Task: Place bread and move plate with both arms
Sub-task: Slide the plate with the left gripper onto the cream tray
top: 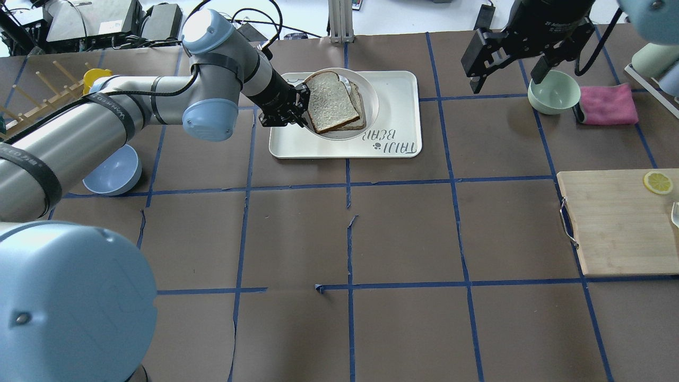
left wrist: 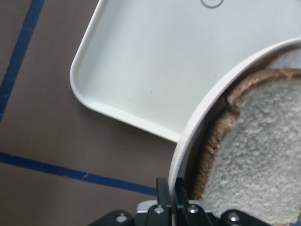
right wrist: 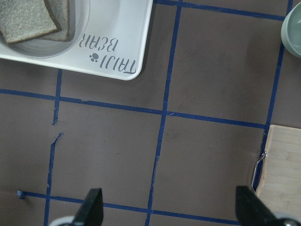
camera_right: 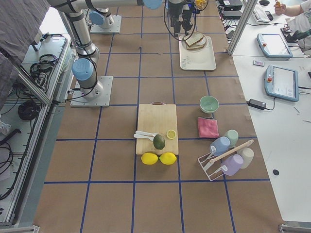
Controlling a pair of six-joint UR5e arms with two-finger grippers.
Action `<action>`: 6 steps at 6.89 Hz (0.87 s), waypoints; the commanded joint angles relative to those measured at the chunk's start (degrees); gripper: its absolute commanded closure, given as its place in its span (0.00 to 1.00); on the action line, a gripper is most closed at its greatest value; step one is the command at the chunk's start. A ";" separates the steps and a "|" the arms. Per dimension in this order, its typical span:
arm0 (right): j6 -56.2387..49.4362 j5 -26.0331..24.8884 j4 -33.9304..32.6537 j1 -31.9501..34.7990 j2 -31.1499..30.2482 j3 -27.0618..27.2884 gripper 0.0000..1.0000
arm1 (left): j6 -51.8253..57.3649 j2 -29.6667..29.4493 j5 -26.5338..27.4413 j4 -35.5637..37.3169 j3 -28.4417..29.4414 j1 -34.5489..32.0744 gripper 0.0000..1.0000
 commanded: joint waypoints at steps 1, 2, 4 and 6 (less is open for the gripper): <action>0.04 0.34 0.00 0.04 -0.08 0.00 0.00 | -0.77 -4.53 0.01 0.02 2.40 -0.04 1.00; -0.05 0.43 0.09 0.04 -0.08 0.00 0.00 | -0.77 -5.24 -0.16 0.02 2.05 -0.04 1.00; -0.14 0.43 0.00 -0.05 0.10 0.00 0.00 | 0.54 -5.34 -0.16 0.02 2.66 0.04 0.01; -0.14 0.34 0.00 -0.05 0.10 0.00 0.00 | 0.46 -0.27 0.01 -4.08 2.40 -0.30 0.00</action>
